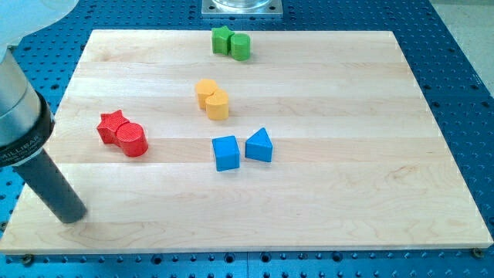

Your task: Push the triangle into the hexagon

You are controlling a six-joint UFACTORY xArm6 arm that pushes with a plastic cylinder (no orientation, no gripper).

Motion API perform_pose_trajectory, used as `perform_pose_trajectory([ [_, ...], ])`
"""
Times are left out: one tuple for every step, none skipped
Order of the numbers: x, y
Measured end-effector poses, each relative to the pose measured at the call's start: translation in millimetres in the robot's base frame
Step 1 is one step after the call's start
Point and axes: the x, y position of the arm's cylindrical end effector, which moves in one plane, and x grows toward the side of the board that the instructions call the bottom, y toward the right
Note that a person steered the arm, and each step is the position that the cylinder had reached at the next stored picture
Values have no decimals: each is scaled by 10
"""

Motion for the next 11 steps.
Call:
perform_pose_trajectory([
  [3,0],
  [8,0],
  [32,7],
  [60,90],
  [66,162],
  [66,198],
  [-143,198],
  [-136,608],
  [-311,1077],
  [-497,1543],
  [-849,1821],
])
